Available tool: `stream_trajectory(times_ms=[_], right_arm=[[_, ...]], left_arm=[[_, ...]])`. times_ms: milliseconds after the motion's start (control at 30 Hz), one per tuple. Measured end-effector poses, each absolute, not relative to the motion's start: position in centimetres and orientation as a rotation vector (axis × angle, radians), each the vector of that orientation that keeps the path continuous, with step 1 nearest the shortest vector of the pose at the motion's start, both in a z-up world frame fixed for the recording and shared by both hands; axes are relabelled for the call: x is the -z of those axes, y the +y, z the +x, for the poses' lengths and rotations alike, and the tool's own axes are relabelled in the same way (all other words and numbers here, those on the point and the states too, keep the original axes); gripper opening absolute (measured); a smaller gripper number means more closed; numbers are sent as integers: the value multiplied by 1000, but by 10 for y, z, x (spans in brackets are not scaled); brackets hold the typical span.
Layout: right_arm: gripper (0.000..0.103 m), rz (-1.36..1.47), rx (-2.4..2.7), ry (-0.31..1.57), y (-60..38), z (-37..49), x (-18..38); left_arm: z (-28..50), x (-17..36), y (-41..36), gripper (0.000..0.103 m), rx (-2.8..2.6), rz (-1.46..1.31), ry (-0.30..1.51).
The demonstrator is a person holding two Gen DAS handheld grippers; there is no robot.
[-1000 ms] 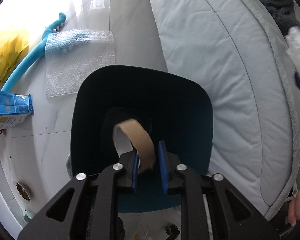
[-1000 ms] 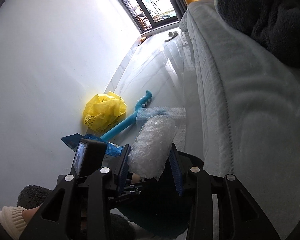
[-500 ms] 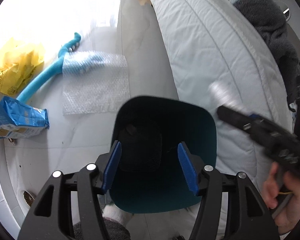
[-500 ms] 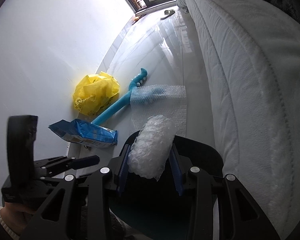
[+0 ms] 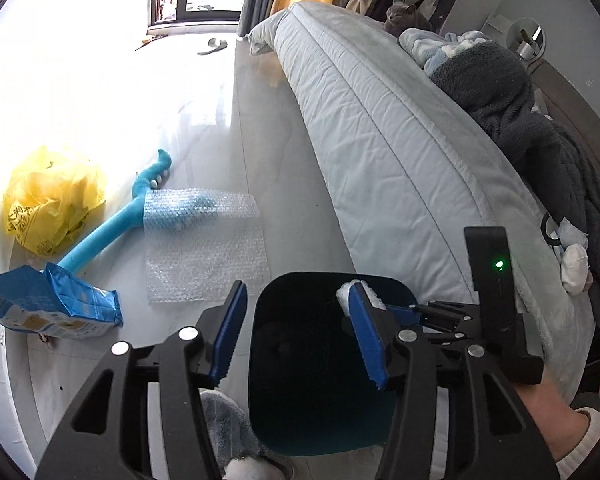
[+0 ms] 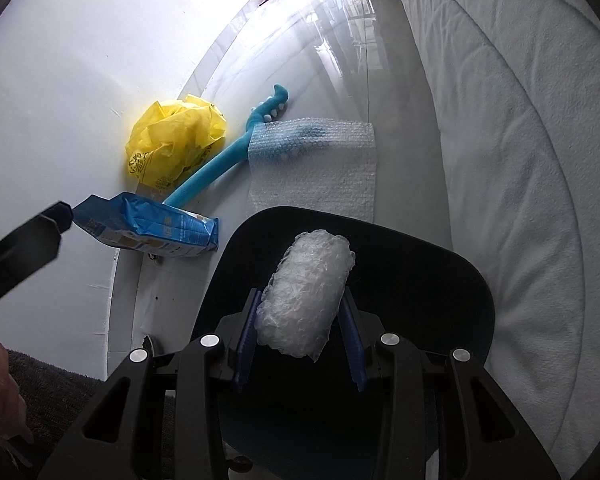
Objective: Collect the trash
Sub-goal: 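Carry both items to the teal bin and open both tools to drop them, then move both tools back toward the trash on the bed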
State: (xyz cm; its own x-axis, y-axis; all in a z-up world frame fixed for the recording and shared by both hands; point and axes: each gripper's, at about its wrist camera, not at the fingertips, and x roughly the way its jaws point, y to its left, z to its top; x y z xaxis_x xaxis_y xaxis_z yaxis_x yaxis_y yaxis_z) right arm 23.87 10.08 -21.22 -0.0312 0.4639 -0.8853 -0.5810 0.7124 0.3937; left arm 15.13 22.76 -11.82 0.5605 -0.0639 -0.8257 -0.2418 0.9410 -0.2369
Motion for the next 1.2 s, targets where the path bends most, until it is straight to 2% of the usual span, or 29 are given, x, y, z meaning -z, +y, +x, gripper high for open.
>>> stream_trajectory(times_ms=[233,300,367,533,700,1100,1200], right_arm=[[42,-176,-861,1414,107,224,227],[47,-196,-871,1425,109,219,231],[64,-211,-876,1426,109,214,231],[72,-221,-903,1406,105,203,218],[74,-196,-953,1344,97,194,188],[80,-217,-991,1059,47,189,97],[84,-227,-978,985,28,188,81]], left_arm=[[148,84,215,49,-84,-271,824],[148,73,212,49,-78,-266,780],[148,62,209,49,-72,-262,738],[146,34,190,51,-40,-228,644],[140,12,167,54,-26,-159,547],[141,-18,127,73,60,-154,446],[141,-22,118,83,39,-134,426]])
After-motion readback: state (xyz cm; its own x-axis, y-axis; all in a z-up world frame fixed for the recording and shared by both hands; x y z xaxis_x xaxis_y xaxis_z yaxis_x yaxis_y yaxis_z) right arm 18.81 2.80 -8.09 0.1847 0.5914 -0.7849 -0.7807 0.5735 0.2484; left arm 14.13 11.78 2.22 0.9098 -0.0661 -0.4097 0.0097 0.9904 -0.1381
